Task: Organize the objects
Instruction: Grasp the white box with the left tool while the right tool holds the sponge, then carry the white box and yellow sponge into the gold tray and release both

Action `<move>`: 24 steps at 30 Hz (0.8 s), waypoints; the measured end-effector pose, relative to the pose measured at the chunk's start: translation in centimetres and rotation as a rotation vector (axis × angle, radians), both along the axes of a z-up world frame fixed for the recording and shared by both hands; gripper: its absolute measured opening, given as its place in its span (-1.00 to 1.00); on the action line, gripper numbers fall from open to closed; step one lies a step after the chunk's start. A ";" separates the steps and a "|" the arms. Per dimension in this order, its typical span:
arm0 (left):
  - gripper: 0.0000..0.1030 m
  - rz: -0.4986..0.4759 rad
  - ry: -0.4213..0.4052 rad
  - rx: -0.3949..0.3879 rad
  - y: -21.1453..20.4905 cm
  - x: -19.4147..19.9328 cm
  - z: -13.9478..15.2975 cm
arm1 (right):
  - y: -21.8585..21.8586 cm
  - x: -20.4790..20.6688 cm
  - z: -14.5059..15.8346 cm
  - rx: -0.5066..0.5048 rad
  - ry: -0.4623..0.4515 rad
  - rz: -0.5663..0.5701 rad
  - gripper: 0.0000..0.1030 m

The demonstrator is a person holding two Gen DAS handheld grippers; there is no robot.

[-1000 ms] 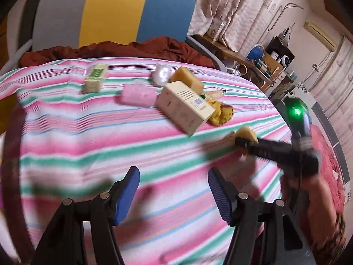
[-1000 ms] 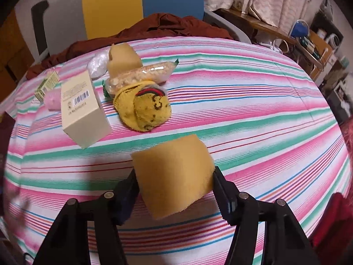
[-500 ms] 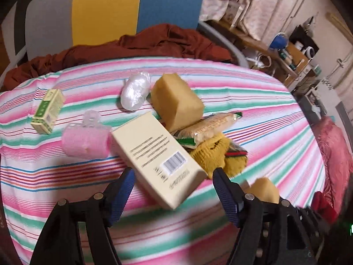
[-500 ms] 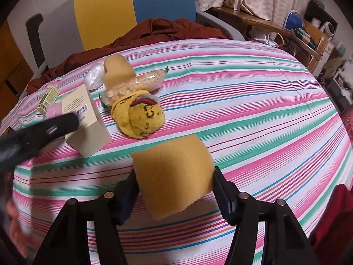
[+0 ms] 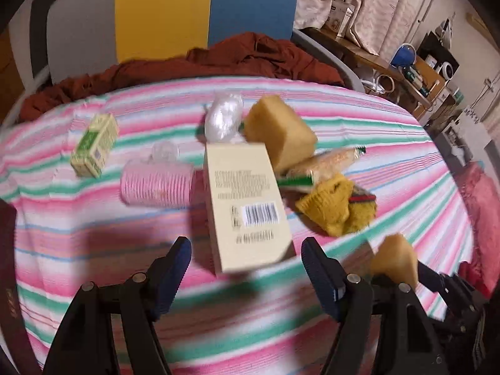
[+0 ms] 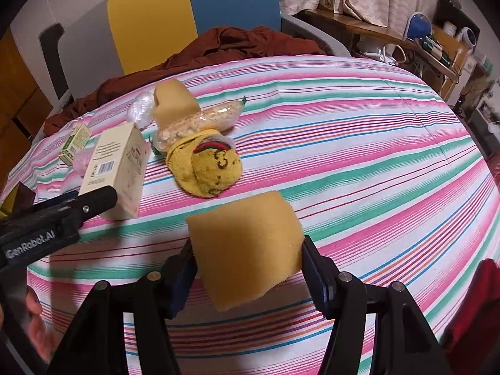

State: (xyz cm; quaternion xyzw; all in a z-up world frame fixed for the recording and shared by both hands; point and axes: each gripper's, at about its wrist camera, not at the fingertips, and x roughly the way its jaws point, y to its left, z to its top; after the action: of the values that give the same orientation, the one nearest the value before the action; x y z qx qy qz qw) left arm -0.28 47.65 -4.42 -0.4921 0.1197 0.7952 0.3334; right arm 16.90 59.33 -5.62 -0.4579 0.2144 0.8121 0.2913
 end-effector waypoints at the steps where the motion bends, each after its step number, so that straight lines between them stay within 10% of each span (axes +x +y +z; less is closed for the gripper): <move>1: 0.44 -0.007 0.016 -0.002 0.4 0.0 0.1 | -0.1 0.0 0.0 0.000 0.001 0.004 0.23; 12: 0.01 -0.104 0.133 0.008 0.3 0.3 -2.3 | 0.0 -0.2 -0.1 -0.015 0.020 0.008 0.22; 24: -0.02 -0.124 0.098 0.124 -6.3 2.5 -2.2 | -1.0 -0.6 0.2 -0.051 0.083 0.057 0.21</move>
State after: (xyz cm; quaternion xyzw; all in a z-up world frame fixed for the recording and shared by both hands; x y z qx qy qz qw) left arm 2.24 41.38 -6.66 -0.4226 0.1169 0.8021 0.4055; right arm 16.33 58.31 -5.45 -0.4371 0.2338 0.8326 0.2470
